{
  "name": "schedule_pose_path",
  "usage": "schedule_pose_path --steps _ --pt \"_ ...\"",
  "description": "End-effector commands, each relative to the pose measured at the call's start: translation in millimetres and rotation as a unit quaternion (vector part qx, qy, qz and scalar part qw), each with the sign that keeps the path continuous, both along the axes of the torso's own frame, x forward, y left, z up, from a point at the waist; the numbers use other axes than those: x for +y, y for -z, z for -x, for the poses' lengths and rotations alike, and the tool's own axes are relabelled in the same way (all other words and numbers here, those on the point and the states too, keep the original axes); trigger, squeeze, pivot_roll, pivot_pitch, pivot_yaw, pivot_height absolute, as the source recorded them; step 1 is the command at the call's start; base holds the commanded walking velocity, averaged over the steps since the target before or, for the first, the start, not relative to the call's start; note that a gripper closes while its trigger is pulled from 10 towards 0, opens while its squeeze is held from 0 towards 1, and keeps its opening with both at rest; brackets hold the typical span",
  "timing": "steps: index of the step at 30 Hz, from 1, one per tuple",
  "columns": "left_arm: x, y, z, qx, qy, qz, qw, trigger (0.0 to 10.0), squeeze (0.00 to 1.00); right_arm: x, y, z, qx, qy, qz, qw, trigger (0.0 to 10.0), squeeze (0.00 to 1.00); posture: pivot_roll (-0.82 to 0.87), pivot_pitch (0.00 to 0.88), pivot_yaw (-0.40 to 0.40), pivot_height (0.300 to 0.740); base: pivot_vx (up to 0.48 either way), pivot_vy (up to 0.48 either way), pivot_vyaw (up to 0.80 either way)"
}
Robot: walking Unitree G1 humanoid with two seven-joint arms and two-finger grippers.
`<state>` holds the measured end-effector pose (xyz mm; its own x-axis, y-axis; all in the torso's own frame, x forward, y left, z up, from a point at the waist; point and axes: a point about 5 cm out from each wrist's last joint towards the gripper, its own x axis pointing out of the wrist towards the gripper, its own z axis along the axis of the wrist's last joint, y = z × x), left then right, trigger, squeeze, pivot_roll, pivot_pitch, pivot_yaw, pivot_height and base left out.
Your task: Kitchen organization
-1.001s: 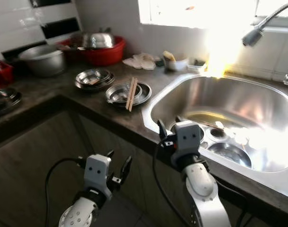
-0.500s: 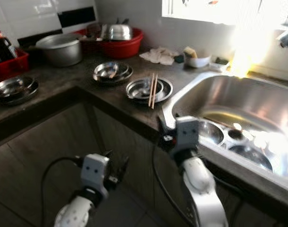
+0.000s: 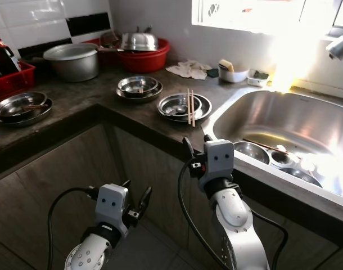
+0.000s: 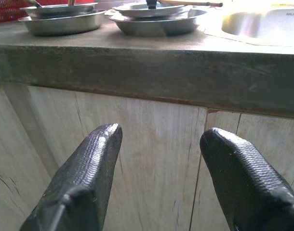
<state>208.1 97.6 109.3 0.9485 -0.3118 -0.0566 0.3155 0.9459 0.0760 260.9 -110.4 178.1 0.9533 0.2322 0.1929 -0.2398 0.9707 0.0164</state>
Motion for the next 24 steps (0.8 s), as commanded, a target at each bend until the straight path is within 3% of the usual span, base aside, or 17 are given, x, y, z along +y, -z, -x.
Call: schedule_pose_path --steps 1,9,24 --pt "-5.3 -1.9 0.6 -0.002 0.007 0.001 1.000 10.0 0.00 -2.7 -2.5 -0.9 -0.003 0.002 0.003 1.000 10.0 0.00 0.01 0.037 0.007 0.740 0.000 0.000 0.00" --pt "-6.5 -1.9 0.8 -0.003 0.008 0.001 1.000 10.0 0.00 2.3 -5.2 -2.9 -0.011 -0.007 0.008 1.000 10.0 0.00 0.02 0.036 0.003 0.740 0.000 0.000 0.53" --pt "-6.1 -0.9 1.3 0.001 0.007 0.009 1.000 10.0 0.00 -2.9 -10.3 -9.6 -0.019 0.007 0.004 1.000 10.0 0.00 0.02 0.028 0.007 0.740 0.000 0.000 0.00"
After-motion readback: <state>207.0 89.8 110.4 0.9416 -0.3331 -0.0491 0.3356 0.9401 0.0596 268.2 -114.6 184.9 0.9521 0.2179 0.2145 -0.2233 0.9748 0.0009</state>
